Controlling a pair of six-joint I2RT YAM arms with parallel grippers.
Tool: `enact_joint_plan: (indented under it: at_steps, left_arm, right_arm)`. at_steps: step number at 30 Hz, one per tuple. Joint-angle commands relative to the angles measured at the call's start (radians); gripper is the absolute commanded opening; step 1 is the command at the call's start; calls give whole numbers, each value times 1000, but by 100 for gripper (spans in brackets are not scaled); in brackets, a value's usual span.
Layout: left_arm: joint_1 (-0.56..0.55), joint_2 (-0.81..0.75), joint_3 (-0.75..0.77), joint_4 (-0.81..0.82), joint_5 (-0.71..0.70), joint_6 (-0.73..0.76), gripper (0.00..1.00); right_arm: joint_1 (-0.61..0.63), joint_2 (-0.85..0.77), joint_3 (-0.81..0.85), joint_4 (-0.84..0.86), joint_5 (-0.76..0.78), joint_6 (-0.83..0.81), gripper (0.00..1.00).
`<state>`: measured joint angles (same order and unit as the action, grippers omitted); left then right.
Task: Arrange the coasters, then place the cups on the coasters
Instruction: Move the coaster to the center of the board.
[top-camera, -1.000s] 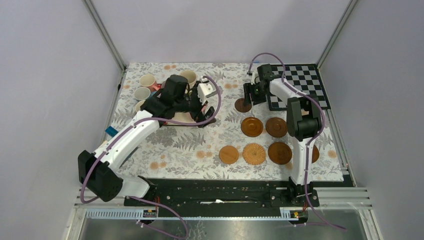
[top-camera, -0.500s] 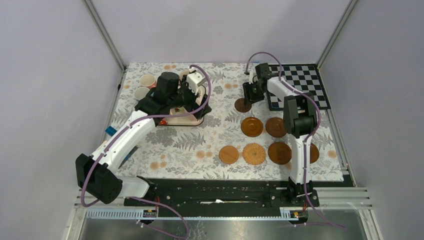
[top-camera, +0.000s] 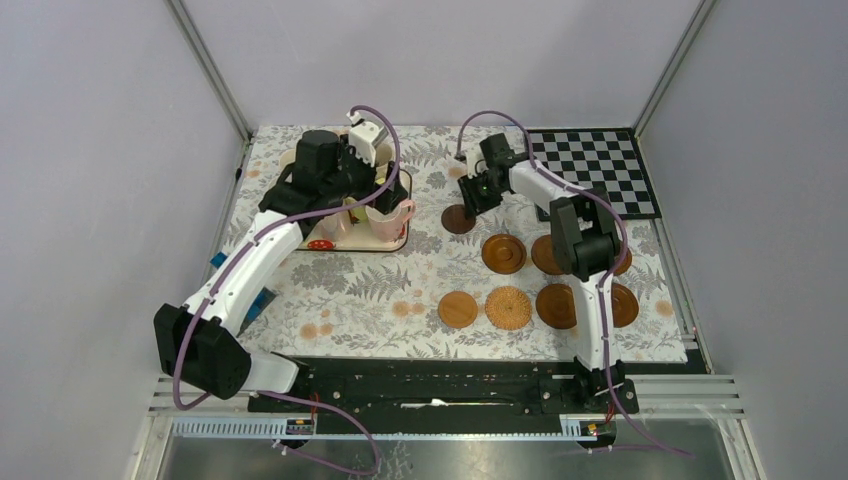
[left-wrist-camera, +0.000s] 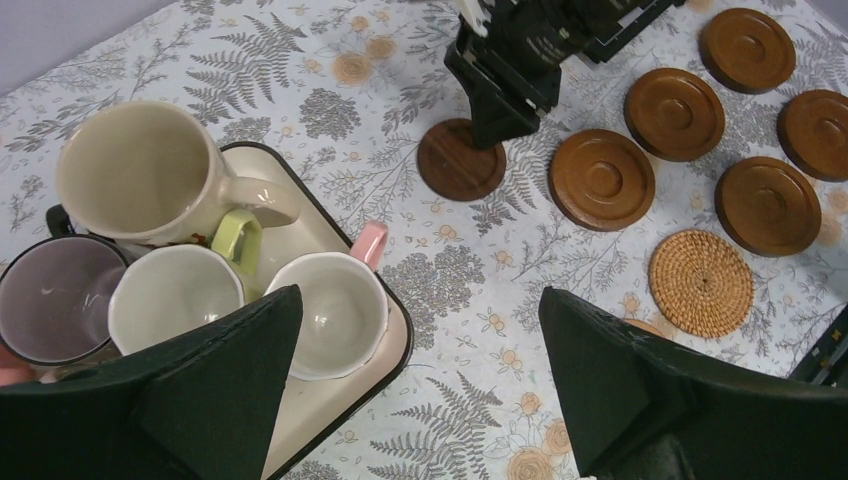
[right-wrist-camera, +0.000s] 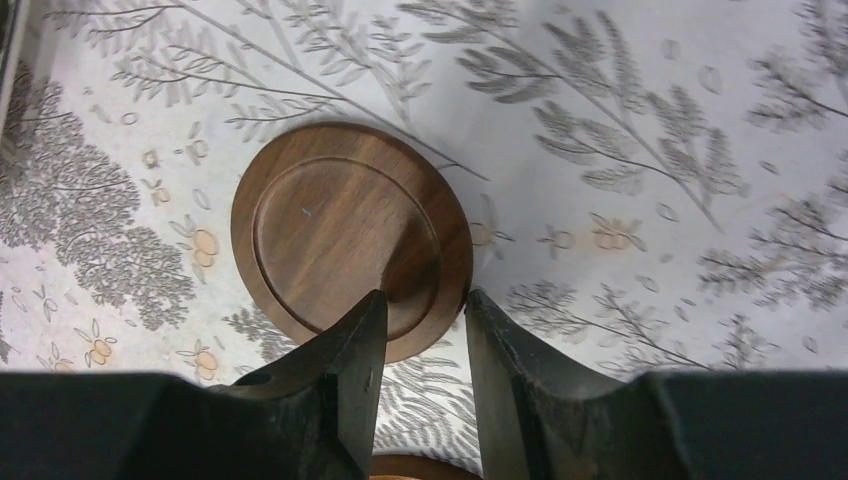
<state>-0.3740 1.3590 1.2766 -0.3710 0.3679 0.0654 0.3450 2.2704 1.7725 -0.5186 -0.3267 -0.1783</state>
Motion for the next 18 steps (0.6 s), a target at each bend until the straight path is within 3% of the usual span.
enact_joint_plan:
  at_steps: [1,18]
  left_arm:
    - [42,-8,43,63,-20,-52,99]
    - [155,-24,18,76,5,-102,99]
  right_arm:
    - [56,-10,-57,-31,-7,-75,41]
    - [124,-166,-301,-4,25,-193,38]
